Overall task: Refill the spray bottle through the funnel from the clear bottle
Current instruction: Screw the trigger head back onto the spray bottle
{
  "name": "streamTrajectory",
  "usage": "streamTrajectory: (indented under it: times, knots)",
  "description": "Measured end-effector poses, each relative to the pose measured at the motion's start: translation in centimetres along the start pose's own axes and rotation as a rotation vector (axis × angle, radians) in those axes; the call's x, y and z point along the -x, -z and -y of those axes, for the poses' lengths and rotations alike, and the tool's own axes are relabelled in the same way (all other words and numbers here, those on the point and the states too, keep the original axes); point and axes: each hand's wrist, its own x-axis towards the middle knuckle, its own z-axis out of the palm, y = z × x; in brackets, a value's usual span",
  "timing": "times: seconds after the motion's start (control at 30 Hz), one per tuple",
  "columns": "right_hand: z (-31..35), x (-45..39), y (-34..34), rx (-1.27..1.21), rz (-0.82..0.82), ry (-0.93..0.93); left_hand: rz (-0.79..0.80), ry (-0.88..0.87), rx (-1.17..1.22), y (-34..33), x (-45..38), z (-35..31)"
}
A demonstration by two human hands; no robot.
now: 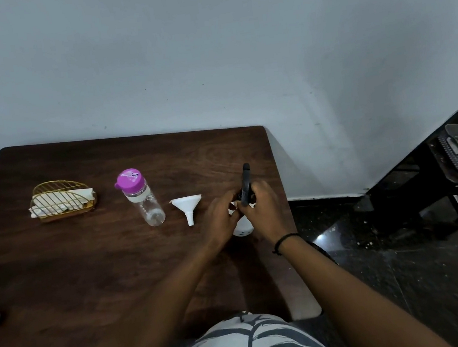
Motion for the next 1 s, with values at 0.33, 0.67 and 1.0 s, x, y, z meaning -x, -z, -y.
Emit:
streamTrajectory:
  times: [0.33,0.67,1.0]
  knots:
    - [0.7,-0.5,0.3,0.116,-0.026,-0.009,-0.037,-0.108,-0.106,0.9,1.1,-1.6]
    - [-0.4,0.0,-1.7,-0.031,-0.122,-0.095,-0.11,0.041,0.057,-0.9,1.2,-1.3]
    - [-0.1,1.1,-2.3,-0.084,-0.139,-0.056,-0.065,0.079,0.065,0.4,1.1,-2.8]
